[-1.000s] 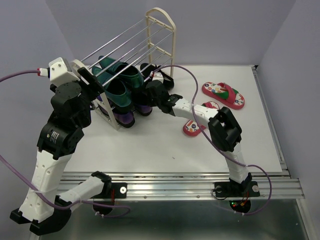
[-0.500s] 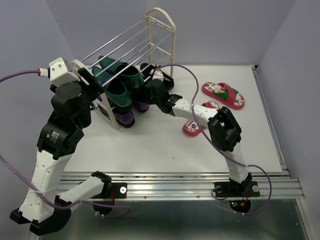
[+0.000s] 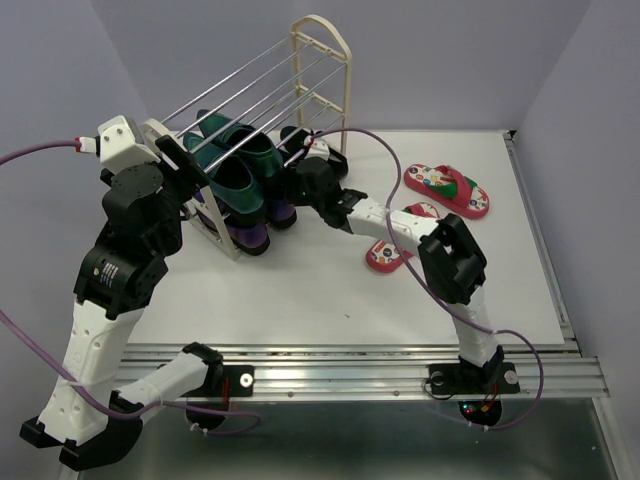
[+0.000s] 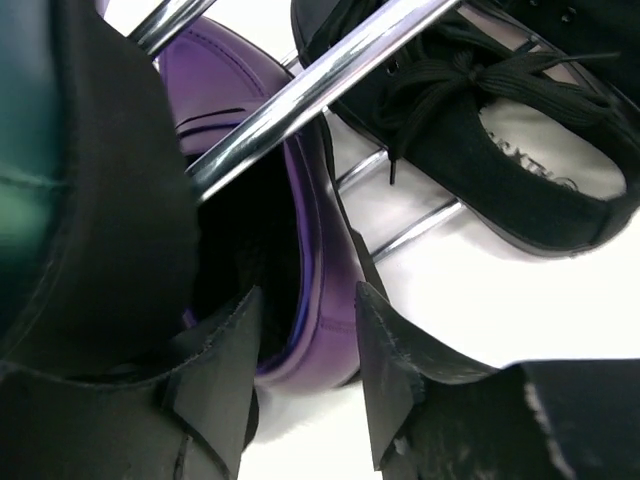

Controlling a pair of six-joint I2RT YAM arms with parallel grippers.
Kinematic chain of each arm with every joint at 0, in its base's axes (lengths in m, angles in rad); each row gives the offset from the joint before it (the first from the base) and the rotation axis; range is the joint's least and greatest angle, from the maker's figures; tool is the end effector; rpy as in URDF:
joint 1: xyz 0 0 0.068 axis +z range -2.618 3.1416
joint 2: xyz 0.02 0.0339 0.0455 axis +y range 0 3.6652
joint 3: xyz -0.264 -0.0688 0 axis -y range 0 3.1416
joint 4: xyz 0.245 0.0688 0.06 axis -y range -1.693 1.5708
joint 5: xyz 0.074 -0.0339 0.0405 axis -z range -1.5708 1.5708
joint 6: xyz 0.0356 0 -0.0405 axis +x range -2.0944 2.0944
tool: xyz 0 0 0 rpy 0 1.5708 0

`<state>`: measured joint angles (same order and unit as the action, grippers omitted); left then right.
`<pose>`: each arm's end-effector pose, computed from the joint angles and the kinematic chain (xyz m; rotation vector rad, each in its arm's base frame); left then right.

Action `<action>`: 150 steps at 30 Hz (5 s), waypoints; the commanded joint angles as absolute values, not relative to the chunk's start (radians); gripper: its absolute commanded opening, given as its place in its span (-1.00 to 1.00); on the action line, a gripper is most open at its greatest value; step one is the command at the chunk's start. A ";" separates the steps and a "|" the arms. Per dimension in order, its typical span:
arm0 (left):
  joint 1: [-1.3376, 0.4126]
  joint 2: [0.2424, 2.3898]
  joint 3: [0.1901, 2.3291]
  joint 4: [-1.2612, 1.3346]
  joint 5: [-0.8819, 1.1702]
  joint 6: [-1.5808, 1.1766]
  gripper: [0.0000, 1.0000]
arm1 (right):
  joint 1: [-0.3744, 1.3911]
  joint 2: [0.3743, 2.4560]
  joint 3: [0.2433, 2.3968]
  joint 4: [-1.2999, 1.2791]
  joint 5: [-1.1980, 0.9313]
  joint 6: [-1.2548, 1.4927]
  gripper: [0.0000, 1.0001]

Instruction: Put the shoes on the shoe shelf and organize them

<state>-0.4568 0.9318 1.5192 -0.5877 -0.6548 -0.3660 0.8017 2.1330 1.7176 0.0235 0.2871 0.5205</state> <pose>0.1311 -0.0403 0.5111 -0.4375 1.5105 -0.1318 0.3613 0.3588 0.2516 -0.0881 1.9906 0.5881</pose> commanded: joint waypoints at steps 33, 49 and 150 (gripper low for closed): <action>-0.459 0.973 1.496 -0.463 -0.621 -0.344 0.51 | 0.379 1.285 0.833 -0.284 0.331 0.604 0.89; -0.459 1.017 1.548 -0.511 -0.563 -0.330 0.51 | 0.379 1.439 0.811 -0.056 0.335 0.520 -0.47; -0.701 1.782 2.336 -0.305 -0.647 -0.462 -1.00 | 0.350 0.804 0.759 -0.183 0.729 0.549 0.97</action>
